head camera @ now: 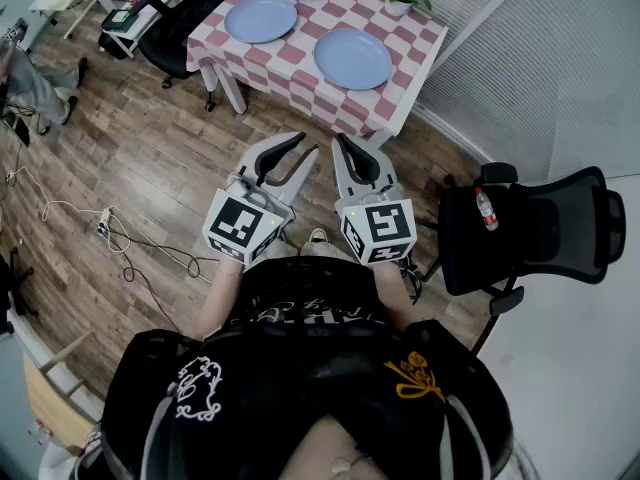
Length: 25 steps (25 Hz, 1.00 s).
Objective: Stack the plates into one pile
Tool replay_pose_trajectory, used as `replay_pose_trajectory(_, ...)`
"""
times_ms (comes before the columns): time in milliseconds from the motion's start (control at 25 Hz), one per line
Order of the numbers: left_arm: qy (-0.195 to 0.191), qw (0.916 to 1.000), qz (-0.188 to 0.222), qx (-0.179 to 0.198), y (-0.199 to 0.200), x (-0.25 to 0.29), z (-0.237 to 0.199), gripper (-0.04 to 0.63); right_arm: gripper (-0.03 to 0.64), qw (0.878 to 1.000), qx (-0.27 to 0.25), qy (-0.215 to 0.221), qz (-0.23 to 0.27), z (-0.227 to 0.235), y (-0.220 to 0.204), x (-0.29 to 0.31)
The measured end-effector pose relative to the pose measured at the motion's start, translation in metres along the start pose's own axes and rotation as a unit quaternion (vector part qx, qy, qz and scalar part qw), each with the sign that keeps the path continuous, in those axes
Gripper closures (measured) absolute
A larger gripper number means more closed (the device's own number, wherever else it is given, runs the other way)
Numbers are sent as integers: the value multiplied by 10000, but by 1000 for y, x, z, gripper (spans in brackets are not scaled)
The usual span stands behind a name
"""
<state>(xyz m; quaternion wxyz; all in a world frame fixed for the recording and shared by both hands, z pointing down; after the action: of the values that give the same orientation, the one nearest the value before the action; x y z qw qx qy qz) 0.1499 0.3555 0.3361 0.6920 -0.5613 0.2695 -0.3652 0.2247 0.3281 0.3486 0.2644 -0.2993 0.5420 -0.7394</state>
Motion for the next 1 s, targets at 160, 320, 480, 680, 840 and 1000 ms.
replay_pose_trajectory(160,29,10000,-6,-30,0,2,3,502,595,10000,5,20,-25,2,-2,-4)
replay_pose_trajectory(320,40,10000,-14,-54,0,5,4,502,595,10000,45,42,8,5,-1,-7)
replay_pose_trajectory(480,39,10000,-51,-38,-1,11,9,503,595,9999,87,67,5,13,-2,-10)
replay_pose_trajectory(680,85,9999,-75,11,1,21,12,503,595,9998,142,107,11,26,1,-11)
replay_pose_trajectory(840,168,9998,-101,35,2,31,15,503,594,9998,164,132,-11,41,0,-15)
replay_pose_trajectory(1000,218,9997,-133,47,0,46,23,503,595,9996,179,201,-57,59,-2,-18)
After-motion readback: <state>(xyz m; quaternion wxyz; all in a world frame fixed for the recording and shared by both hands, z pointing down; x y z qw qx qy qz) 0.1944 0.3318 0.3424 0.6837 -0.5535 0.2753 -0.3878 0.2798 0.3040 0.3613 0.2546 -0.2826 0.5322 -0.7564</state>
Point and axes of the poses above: the fingertips, and each gripper's own axes: x forward along the fingers, z to its right, y out of its top, the point moved 3 cm from there along -x, backward along the fingers, and after that the axes turned 14 degrees about x, right-handed, at the moved point
